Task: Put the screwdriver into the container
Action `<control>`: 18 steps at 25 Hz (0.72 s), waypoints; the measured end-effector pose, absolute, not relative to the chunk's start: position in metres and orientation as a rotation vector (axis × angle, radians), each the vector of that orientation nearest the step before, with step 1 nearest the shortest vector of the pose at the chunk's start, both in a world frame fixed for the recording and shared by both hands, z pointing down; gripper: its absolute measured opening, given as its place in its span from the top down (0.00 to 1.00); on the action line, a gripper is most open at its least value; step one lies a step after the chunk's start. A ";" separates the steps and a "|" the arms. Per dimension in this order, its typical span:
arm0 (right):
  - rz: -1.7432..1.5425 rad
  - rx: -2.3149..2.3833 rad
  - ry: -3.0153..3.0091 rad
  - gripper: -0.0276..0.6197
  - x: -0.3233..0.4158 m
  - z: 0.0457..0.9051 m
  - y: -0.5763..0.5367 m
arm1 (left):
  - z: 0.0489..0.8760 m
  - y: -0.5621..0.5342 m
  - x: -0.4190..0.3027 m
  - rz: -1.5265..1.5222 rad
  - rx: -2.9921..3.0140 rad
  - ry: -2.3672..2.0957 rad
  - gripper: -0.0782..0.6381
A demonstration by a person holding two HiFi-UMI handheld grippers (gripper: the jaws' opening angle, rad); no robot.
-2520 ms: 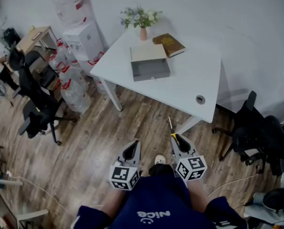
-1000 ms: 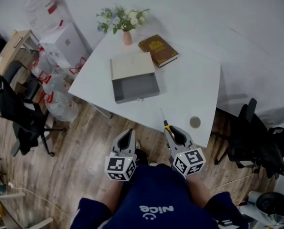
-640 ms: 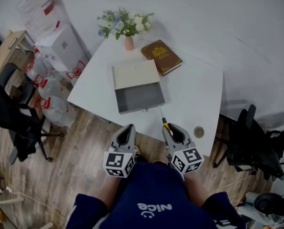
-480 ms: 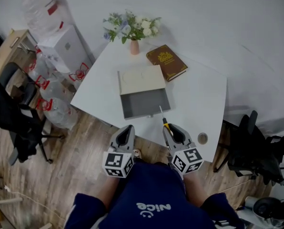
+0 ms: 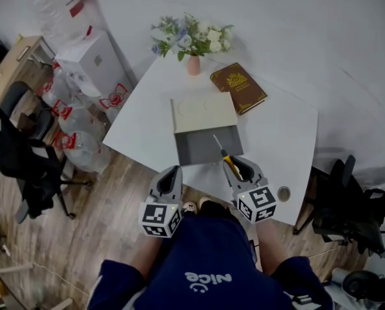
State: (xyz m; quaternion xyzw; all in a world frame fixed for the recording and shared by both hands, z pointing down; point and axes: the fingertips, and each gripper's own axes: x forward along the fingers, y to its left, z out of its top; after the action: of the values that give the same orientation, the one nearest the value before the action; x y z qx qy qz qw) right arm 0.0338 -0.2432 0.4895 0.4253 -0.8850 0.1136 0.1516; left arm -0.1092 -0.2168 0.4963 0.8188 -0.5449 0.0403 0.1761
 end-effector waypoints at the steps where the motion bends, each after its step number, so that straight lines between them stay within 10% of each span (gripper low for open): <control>1: 0.314 1.194 -2.535 0.81 0.032 0.491 -0.248 | 0.496 -0.218 -0.110 0.114 2.312 -1.550 0.87; 18: 0.217 0.743 -2.326 0.81 -0.002 0.548 -0.293 | 0.493 -0.217 -0.120 0.132 2.225 -1.625 0.87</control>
State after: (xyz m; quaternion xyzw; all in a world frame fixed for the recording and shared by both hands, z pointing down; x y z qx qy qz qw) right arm -0.0022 -0.2926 0.5478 0.2851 -0.8929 0.0833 0.3384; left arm -0.1196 -0.2168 0.4935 0.7919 -0.5782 0.0471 0.1905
